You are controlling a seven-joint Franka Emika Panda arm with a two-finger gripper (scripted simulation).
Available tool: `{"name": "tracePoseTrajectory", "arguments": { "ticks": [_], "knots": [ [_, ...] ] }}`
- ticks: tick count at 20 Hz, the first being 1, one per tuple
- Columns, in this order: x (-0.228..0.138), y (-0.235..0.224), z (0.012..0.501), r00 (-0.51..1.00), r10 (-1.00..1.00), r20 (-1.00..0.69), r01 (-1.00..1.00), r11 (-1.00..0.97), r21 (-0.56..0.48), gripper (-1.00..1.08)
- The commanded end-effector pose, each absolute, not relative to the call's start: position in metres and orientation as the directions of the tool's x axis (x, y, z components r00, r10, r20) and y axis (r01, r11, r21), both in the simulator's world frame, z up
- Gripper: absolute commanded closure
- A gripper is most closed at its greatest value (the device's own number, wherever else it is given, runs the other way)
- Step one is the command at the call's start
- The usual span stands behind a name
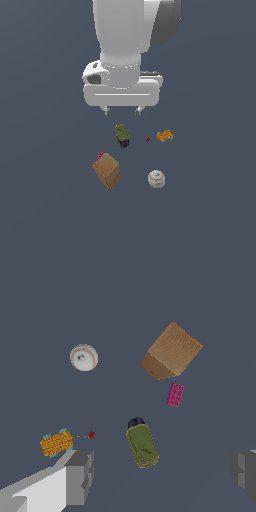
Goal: Pick up a designated object from a clutter of objects.
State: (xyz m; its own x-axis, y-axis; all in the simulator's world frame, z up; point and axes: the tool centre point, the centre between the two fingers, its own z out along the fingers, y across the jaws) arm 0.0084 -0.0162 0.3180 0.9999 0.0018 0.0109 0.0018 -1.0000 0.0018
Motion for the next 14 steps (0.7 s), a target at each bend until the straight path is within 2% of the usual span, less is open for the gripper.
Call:
{"name": "tracePoseTrajectory", "arguments": {
  "ticks": [1,9,14],
  "knots": [
    [0.008,-0.016,0.318,1.000,0.002,0.011,0.002,-1.000,0.002,-0.92],
    [0.012,0.015,0.317,0.999,0.047,0.005,0.047,-0.999,-0.003,-0.92],
    [0.012,0.017,0.317,0.999,0.045,0.004,0.045,-0.999,-0.003,-0.92]
  ]
}}
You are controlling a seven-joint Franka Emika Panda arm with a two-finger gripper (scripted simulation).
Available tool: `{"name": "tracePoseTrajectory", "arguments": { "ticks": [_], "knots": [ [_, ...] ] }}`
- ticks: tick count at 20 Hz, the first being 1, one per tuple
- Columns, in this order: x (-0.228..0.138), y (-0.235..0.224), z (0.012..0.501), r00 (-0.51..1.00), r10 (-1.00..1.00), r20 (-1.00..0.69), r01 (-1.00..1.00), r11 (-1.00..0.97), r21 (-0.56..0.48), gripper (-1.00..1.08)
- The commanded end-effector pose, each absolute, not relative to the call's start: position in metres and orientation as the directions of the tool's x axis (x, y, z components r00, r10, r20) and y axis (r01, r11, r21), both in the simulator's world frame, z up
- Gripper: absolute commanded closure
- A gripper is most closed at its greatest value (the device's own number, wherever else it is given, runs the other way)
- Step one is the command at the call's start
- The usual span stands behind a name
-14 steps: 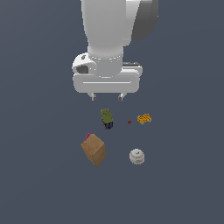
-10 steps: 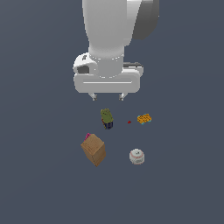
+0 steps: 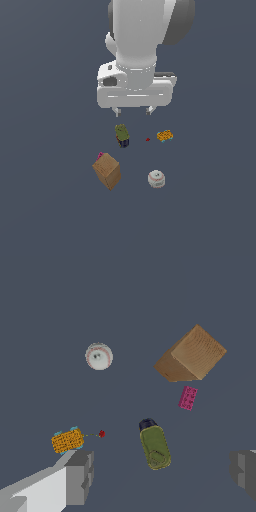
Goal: Pick up a designated object from a clutter of objects.
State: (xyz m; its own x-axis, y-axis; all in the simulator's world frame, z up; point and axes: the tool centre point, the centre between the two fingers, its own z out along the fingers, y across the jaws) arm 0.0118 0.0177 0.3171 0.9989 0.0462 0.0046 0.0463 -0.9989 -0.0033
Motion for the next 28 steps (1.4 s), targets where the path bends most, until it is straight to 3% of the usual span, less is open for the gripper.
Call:
{"name": "tracePoseTrajectory", "arguments": {
  "ticks": [1,16,28],
  "knots": [
    [0.012,0.017,0.317,0.999,0.048,0.005,0.048,-0.999,-0.003,-0.92],
    [0.038,0.030,0.288,0.960,0.281,-0.003,0.281,-0.960,0.015,-0.92],
    [0.074,0.054,0.238,0.791,0.612,-0.018,0.612,-0.791,0.024,-0.92]
  ]
}}
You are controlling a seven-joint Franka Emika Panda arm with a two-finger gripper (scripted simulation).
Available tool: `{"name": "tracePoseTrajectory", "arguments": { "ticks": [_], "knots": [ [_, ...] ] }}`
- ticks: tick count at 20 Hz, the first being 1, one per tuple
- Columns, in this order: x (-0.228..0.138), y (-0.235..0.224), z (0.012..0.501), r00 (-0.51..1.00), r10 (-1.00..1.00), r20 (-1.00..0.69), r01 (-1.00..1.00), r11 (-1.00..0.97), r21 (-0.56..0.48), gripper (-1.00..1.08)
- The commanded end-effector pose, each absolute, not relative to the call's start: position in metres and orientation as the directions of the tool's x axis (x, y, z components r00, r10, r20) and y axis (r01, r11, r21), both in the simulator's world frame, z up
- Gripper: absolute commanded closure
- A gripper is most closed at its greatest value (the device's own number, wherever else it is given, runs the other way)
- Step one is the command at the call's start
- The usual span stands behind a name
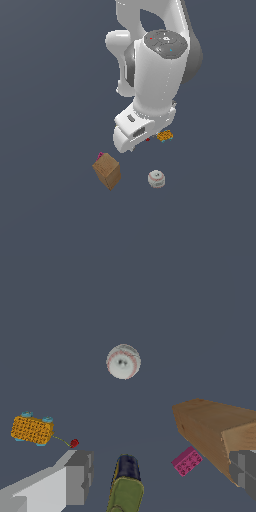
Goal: Pick up a designated object from a clutter of objects.
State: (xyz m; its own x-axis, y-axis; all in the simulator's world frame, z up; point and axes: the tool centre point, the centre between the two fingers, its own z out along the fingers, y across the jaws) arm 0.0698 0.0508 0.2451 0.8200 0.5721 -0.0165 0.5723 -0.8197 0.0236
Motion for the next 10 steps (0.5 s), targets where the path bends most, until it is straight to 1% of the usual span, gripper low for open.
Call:
{"name": "tracePoseTrajectory", "arguments": {
  "ticks": [1,10],
  "knots": [
    [0.077,0.056,0.234,0.771,0.636,-0.019,0.636,-0.771,0.023,-0.92],
    [0.099,0.077,0.191,0.564,0.826,-0.024,0.826,-0.563,0.016,-0.92]
  ]
}}
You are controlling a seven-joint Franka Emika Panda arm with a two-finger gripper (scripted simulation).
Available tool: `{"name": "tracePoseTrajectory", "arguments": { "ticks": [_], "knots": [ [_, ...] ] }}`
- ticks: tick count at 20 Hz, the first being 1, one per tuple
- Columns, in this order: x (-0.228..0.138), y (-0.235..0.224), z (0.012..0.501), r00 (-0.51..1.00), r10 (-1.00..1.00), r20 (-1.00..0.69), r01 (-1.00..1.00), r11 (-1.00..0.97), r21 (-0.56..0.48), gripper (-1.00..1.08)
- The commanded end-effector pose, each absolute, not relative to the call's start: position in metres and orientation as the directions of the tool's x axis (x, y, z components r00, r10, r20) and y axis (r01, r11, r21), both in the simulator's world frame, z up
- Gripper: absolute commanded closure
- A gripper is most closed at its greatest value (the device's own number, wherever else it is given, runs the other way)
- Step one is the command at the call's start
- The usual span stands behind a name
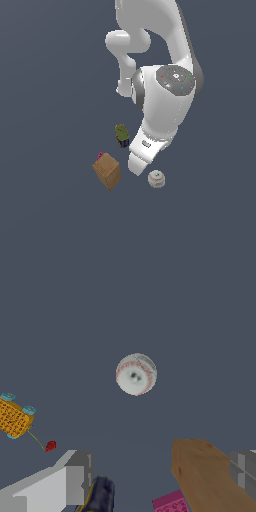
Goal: Pick up a designated object from a clutter of objects.
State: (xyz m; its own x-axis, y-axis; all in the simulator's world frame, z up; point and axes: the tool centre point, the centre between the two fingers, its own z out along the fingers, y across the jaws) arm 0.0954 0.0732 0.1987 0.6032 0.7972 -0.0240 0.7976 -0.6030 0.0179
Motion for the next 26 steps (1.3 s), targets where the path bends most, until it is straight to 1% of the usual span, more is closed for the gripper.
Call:
{"name": "tracePoseTrajectory", "arguments": {
  "ticks": [1,8,15,21,26],
  "knots": [
    [0.101,0.079,0.186,0.538,0.843,-0.024,0.843,-0.537,0.015,-0.92],
    [0.115,0.096,0.151,0.344,0.939,-0.019,0.939,-0.343,0.007,-0.92],
    [0.124,0.111,0.121,0.169,0.986,-0.010,0.986,-0.169,0.002,-0.92],
    [0.127,0.119,0.104,0.076,0.997,-0.003,0.997,-0.076,0.000,-0.92],
    [0.129,0.122,0.098,0.042,0.999,0.000,0.999,-0.042,0.000,-0.92]
  ]
}}
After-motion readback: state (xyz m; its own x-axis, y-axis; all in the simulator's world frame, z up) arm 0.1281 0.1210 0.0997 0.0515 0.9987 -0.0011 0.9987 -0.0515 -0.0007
